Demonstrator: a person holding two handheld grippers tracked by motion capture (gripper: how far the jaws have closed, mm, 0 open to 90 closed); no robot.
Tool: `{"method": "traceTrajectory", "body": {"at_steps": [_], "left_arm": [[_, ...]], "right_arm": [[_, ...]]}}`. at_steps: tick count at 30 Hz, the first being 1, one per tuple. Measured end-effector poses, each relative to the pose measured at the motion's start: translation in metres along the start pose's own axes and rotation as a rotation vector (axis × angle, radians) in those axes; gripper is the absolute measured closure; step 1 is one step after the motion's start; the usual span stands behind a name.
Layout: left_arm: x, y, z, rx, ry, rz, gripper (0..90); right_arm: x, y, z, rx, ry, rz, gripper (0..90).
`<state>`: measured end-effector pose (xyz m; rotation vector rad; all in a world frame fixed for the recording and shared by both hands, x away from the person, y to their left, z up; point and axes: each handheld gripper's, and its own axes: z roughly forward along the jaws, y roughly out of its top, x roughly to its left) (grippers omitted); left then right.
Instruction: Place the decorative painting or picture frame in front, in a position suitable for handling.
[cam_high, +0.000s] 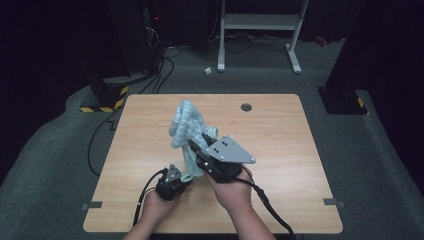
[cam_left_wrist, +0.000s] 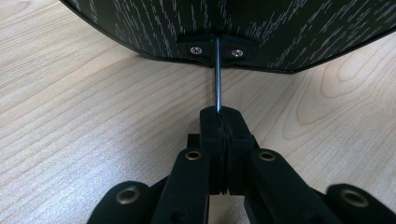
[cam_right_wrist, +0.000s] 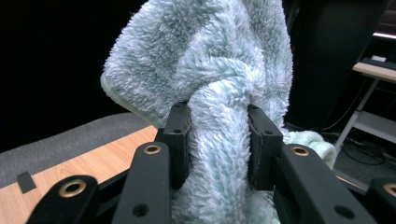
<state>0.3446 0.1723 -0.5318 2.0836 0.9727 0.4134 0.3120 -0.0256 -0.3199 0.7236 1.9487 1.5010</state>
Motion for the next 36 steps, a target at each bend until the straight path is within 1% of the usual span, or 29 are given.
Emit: {"method": "traceTrajectory", "body": {"at_steps": [1, 5, 6, 8, 12, 13, 15, 17, 18, 25, 26, 31, 36], "left_arm": [[0.000, 0.000, 0.000, 0.000, 0.000, 0.000, 88.5], [0.000, 0.000, 0.000, -0.001, 0.004, 0.004, 88.6], [0.000, 0.000, 0.000, -0.001, 0.002, 0.002, 88.6], [0.000, 0.000, 0.000, 0.000, 0.003, 0.002, 88.6], [0.001, 0.000, 0.000, 0.000, 0.004, 0.000, 88.6], [0.001, 0.000, 0.000, 0.001, -0.003, -0.007, 88.6], [0.002, 0.000, 0.000, 0.003, -0.006, -0.008, 88.6], [0.001, 0.000, 0.001, -0.005, -0.009, -0.024, 88.6], [0.001, 0.000, 0.001, -0.005, -0.010, -0.025, 88.6], [0.001, 0.000, 0.001, -0.006, -0.009, -0.024, 88.6], [0.001, 0.000, 0.001, -0.005, -0.005, -0.018, 88.6], [0.001, 0.000, 0.001, -0.005, -0.001, -0.014, 88.6], [0.000, 0.000, 0.000, -0.004, 0.002, -0.007, 88.6]], "right_arm": [[0.001, 0.000, 0.003, 0.009, 0.003, 0.001, 66.2], [0.005, -0.004, 0.020, 0.072, 0.007, -0.010, 66.2], [0.005, -0.006, 0.022, 0.074, 0.006, -0.009, 66.2], [0.004, -0.006, 0.023, 0.072, 0.005, 0.001, 66.3], [0.006, -0.008, 0.022, 0.071, -0.005, -0.016, 66.5], [0.006, -0.008, 0.021, 0.070, -0.006, -0.016, 66.5], [0.007, -0.010, 0.019, 0.068, -0.007, -0.018, 66.5], [0.008, -0.012, 0.017, 0.066, -0.013, -0.026, 66.4], [0.008, -0.012, 0.017, 0.065, -0.014, -0.028, 66.5], [0.012, -0.021, 0.011, 0.042, -0.039, -0.039, 66.4], [0.013, -0.022, 0.010, 0.040, -0.041, -0.040, 66.4], [0.015, -0.030, 0.005, 0.029, -0.060, -0.050, 66.4], [0.014, -0.034, 0.003, 0.021, -0.059, -0.044, 66.4]]}}
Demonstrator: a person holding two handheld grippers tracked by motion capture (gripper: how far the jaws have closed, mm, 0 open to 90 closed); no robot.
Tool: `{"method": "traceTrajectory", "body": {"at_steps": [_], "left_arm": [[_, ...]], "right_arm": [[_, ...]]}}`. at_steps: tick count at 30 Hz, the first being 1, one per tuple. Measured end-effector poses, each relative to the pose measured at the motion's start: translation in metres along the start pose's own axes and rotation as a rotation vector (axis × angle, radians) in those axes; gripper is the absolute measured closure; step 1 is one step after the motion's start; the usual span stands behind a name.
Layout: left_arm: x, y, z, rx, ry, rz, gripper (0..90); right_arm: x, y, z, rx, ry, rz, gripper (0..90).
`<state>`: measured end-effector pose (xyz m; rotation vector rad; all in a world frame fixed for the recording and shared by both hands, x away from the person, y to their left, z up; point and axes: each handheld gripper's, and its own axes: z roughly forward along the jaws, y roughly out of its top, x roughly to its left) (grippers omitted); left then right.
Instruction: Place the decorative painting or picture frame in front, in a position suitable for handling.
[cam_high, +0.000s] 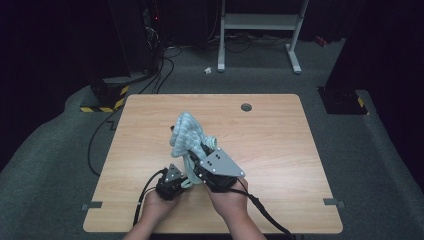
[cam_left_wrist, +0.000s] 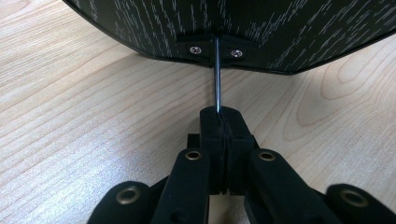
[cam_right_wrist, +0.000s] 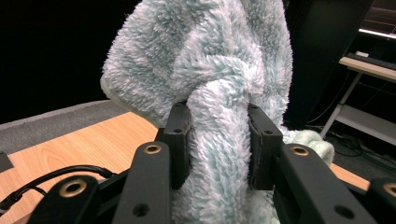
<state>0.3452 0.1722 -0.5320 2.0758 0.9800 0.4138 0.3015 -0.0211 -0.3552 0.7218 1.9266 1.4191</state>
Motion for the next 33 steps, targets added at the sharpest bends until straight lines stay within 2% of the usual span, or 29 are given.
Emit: {"method": "traceTrajectory", "body": {"at_steps": [12, 16, 22, 25, 33], "left_arm": [[-0.001, 0.000, 0.000, -0.001, 0.006, 0.005, 88.6], [-0.001, 0.000, 0.000, -0.001, 0.006, 0.006, 88.5], [-0.001, 0.000, 0.000, -0.002, 0.007, 0.005, 88.6], [-0.001, 0.000, 0.000, -0.001, 0.010, 0.010, 88.6], [-0.002, 0.000, 0.000, -0.002, 0.017, 0.017, 88.5]], "right_arm": [[0.001, -0.017, -0.007, -0.013, -0.003, 0.014, 66.5], [0.001, -0.026, -0.011, 0.013, -0.007, -0.006, 66.5], [-0.001, -0.050, -0.015, 0.067, -0.005, 0.018, 66.7], [-0.002, -0.063, -0.019, 0.076, -0.009, 0.037, 66.7], [-0.007, -0.083, -0.030, 0.121, -0.013, 0.055, 66.7]]}}
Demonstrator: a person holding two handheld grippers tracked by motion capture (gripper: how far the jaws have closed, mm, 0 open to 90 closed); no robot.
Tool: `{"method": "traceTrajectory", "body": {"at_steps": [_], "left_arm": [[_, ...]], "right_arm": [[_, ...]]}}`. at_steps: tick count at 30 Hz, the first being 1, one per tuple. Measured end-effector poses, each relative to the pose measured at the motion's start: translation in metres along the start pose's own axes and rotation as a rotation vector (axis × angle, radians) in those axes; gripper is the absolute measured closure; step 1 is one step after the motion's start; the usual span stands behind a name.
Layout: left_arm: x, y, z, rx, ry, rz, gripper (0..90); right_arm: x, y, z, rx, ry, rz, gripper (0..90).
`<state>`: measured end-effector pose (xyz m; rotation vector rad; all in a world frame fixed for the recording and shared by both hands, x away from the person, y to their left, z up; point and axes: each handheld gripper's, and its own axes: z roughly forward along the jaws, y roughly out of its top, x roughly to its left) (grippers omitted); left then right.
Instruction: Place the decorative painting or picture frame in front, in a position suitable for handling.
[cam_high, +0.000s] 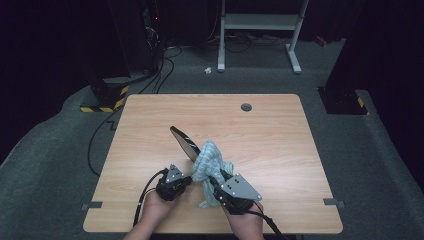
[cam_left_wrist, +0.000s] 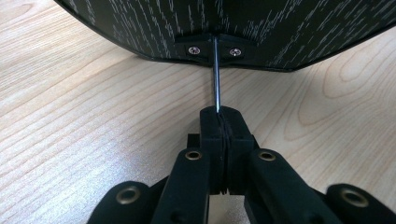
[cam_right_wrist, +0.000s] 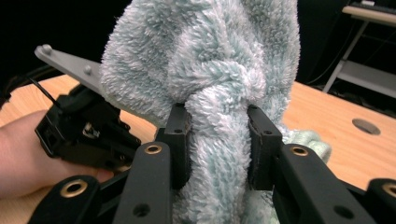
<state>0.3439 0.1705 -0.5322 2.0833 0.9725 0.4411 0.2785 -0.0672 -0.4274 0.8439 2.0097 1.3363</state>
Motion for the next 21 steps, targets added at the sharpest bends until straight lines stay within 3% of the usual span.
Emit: {"method": "traceTrajectory", "body": {"at_steps": [4, 8, 16, 21], "left_arm": [[0.000, 0.000, 0.000, 0.000, 0.001, 0.003, 88.6], [0.000, 0.000, 0.000, -0.001, 0.000, -0.002, 88.5], [0.000, 0.000, 0.000, 0.000, -0.001, -0.003, 88.5], [0.000, 0.000, 0.000, 0.004, 0.000, 0.005, 88.5]], "right_arm": [[-0.001, -0.002, -0.003, 0.002, -0.001, 0.010, 66.9], [-0.002, 0.010, -0.006, -0.040, 0.003, 0.010, 67.0], [0.001, 0.064, -0.002, -0.125, 0.033, -0.005, 66.9], [0.005, 0.098, 0.011, -0.136, 0.037, -0.018, 66.8]]}}
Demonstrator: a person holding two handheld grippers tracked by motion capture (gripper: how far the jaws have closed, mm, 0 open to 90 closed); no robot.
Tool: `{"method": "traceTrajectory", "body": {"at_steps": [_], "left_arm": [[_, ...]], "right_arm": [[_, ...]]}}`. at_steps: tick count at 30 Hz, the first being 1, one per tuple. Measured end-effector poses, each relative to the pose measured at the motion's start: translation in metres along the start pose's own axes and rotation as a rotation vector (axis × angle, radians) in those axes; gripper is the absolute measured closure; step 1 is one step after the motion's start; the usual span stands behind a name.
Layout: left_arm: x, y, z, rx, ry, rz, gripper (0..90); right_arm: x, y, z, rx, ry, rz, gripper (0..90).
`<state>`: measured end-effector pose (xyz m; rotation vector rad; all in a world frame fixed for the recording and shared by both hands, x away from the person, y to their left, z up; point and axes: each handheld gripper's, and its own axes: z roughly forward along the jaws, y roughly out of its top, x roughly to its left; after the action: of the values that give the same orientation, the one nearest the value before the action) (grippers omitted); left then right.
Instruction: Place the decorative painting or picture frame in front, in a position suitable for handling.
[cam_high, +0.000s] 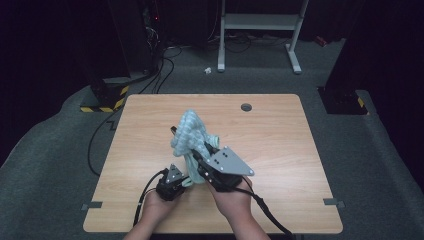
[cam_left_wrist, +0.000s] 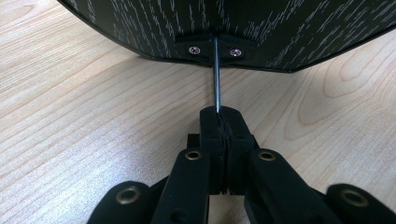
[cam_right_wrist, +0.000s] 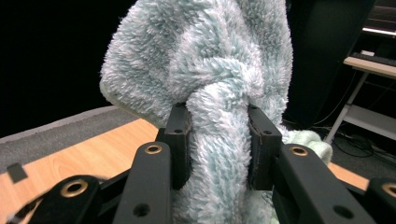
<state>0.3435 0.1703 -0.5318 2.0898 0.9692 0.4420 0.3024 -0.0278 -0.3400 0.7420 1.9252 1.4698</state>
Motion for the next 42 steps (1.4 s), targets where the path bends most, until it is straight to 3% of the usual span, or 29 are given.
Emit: {"method": "traceTrajectory", "body": {"at_steps": [4, 9, 18, 26, 31, 42], "left_arm": [[0.000, 0.000, 0.000, -0.001, -0.001, -0.002, 88.5], [0.000, 0.000, 0.000, -0.001, -0.004, -0.007, 88.5], [0.000, 0.000, 0.000, 0.005, 0.000, 0.007, 88.5], [0.000, 0.000, 0.000, -0.004, 0.002, -0.006, 88.5], [0.000, 0.000, 0.000, -0.001, 0.002, -0.002, 88.5], [0.000, 0.000, 0.000, -0.003, 0.005, -0.001, 88.5]], "right_arm": [[0.004, 0.012, 0.016, 0.017, 0.007, -0.013, 66.8], [0.006, 0.012, 0.028, 0.044, 0.001, -0.017, 67.0], [0.006, 0.006, 0.019, 0.052, -0.016, -0.048, 67.5], [0.005, -0.006, 0.009, 0.057, -0.020, -0.038, 67.4], [0.006, -0.016, 0.002, 0.053, -0.030, -0.044, 67.3], [0.002, -0.048, -0.010, 0.067, -0.032, -0.010, 67.0]]}}
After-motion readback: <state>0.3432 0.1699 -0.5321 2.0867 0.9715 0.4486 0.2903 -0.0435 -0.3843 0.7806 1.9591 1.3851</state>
